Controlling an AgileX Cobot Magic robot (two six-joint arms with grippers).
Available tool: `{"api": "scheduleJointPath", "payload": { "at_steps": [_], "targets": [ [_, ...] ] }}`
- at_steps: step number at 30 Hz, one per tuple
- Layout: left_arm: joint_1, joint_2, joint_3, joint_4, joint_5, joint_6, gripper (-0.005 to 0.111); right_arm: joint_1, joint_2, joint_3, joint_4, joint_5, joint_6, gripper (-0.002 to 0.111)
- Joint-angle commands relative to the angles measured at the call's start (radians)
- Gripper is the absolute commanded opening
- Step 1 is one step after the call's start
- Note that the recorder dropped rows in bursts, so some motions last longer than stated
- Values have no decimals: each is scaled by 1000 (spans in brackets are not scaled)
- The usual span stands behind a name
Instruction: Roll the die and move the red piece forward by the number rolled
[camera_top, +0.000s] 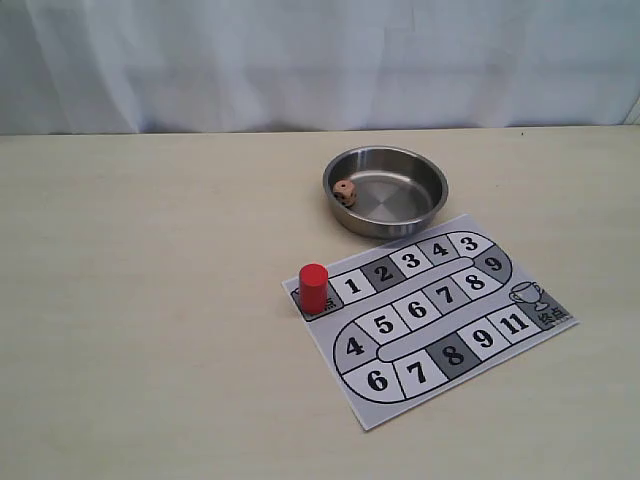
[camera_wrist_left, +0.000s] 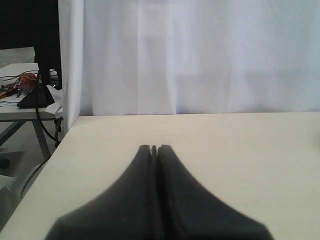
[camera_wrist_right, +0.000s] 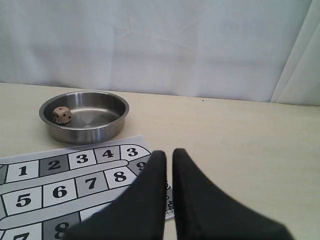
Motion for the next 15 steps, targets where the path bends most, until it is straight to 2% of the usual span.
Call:
{"api": "scheduleJointPath", "payload": {
  "at_steps": [1,12,15],
  "targets": [
    [0,-1,-5,-1,-12,-2,0,-3,-4,3,-11,0,0,4],
    [0,-1,-5,-1,-9,-2,0,-3,-4,3,4,-189,9,4],
    [0,-1,-5,-1,-9,-2,0,-3,-4,3,61,-269,21,4]
  ]
}}
